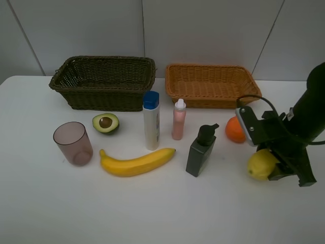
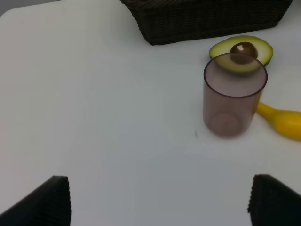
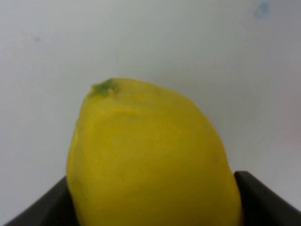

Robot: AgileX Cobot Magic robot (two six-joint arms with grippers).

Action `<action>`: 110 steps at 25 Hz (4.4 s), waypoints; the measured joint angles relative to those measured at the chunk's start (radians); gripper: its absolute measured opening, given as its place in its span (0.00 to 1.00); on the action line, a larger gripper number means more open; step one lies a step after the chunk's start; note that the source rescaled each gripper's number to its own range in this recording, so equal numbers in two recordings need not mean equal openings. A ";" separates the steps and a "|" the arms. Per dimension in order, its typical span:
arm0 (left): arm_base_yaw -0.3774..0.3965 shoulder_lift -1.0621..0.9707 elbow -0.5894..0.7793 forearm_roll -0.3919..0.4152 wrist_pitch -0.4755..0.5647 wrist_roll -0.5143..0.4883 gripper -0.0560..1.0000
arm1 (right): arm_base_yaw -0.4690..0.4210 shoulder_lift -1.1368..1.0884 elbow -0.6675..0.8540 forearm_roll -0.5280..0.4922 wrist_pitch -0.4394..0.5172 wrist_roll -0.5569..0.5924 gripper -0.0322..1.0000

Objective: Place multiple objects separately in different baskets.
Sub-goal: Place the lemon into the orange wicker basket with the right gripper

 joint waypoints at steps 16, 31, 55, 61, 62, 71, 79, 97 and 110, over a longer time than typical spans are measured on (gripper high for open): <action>0.000 0.000 0.000 0.000 0.000 0.000 1.00 | 0.000 -0.112 -0.246 -0.101 0.099 0.059 0.49; 0.000 0.000 0.000 0.000 0.000 0.000 1.00 | 0.000 0.147 -0.509 -0.104 -0.167 0.079 0.49; 0.000 0.000 0.000 0.000 0.000 0.000 1.00 | -0.075 0.609 -0.861 -0.103 -0.270 0.079 0.49; 0.000 0.000 0.000 0.000 0.000 0.000 1.00 | -0.075 0.611 -0.861 -0.103 -0.283 0.079 0.49; 0.000 0.000 0.000 0.000 0.000 0.000 1.00 | -0.075 0.611 -0.861 -0.103 -0.283 0.079 0.49; 0.000 0.000 0.000 0.000 0.000 0.000 1.00 | -0.075 0.611 -0.861 -0.101 -0.293 0.080 0.49; 0.000 0.000 0.000 0.000 0.000 0.000 1.00 | -0.075 0.611 -0.861 -0.080 -0.327 0.083 0.70; 0.000 0.000 0.000 0.000 0.000 0.000 1.00 | -0.075 0.611 -0.864 -0.080 -0.376 0.098 0.92; 0.000 0.000 0.000 0.000 0.000 0.000 1.00 | -0.075 0.611 -0.864 -0.073 -0.332 0.098 0.92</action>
